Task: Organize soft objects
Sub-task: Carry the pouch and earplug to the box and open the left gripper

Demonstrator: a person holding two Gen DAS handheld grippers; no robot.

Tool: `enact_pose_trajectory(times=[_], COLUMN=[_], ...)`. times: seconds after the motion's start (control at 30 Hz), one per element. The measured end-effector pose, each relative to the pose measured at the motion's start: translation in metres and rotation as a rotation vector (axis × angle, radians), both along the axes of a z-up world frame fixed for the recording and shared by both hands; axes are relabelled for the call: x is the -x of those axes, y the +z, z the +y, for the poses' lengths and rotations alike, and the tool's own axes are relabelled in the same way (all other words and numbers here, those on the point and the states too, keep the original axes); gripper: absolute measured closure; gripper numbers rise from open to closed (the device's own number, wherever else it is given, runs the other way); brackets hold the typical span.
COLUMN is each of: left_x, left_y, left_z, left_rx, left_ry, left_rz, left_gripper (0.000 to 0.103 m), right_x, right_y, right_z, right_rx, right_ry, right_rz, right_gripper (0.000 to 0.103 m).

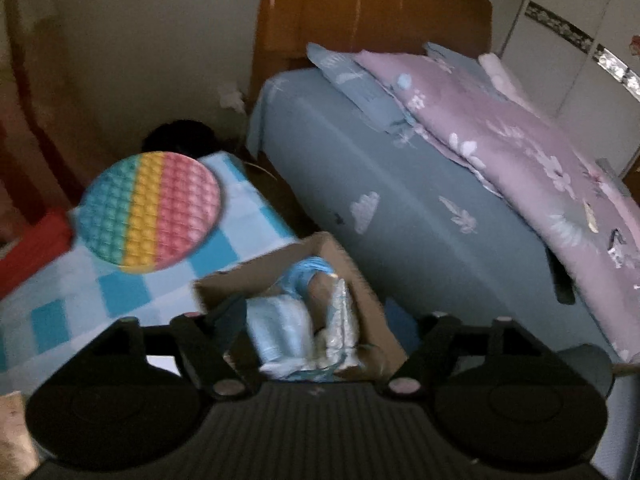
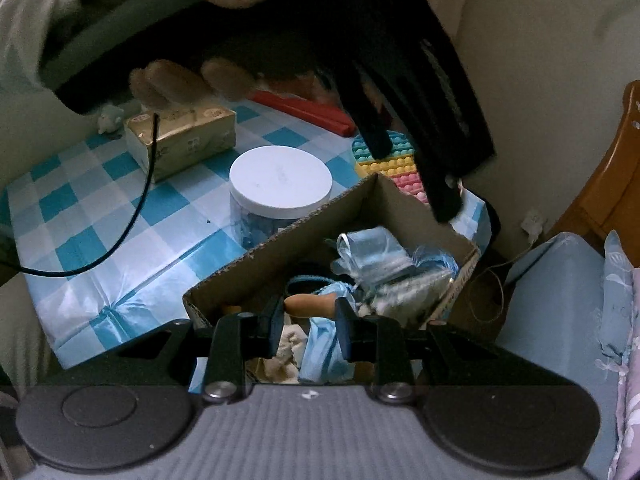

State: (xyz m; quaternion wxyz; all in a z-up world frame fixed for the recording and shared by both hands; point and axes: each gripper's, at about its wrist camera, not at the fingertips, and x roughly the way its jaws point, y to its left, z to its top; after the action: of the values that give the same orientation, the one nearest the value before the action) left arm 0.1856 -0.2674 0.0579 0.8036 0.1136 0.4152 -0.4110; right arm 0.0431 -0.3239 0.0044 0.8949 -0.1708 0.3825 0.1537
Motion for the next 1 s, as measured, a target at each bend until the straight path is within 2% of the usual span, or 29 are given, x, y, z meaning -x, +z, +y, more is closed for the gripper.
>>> enact_pose_trajectory(times=[0.1,0.2,0.43,0.5,0.53,0.57,0.7,0.77,1.0], left_x=[0.008,0.018,0.053,0.066,0.07,0.074,0.083,0.089,0.107], left_y=[0.01,0.015,0.009,0.005,0.002,0.0,0.004,0.006,-0.004], left_z=[0.021,0.043,0.095,0.11,0.117,0.125,0.159,0.175,0.237], left_rx=[0.002,-0.022,-0.14,-0.16,-0.17,-0.177,-0.142,-0.122,-0.134], left_ry=[0.033,0.067,0.2,0.251,0.27,0.29,0.371,0.407,0.568], left_rz=[-0.06,-0.116,-0.259,-0.298,-0.305,-0.3,-0.268,-0.259,-0.292], left_gripper=[0.01,0.01,0.007,0.006,0.006,0.006,0.005,0.005,0.002], right_x=[-0.004,-0.008,-0.023,-0.025,-0.026,-0.026,-0.024,-0.022,-0.015], right_y=[0.0,0.0,0.0,-0.001,-0.002,-0.003,0.0,0.004,0.014], right_z=[0.001,0.002,0.012,0.015,0.016,0.018,0.02,0.02,0.031], right_rx=[-0.008,-0.019,-0.04,-0.046,-0.041,-0.033,-0.031,-0.035,-0.08], right_ry=[-0.004,-0.009,-0.015,-0.026,-0.034,-0.041,-0.082,-0.12,-0.185], right_rz=[-0.003,-0.003,0.0,0.005,0.002,0.002,-0.01,-0.023,-0.03], right_gripper=[0.072,0.071,0.07,0.062,0.049,0.041,0.033,0.021,0.014])
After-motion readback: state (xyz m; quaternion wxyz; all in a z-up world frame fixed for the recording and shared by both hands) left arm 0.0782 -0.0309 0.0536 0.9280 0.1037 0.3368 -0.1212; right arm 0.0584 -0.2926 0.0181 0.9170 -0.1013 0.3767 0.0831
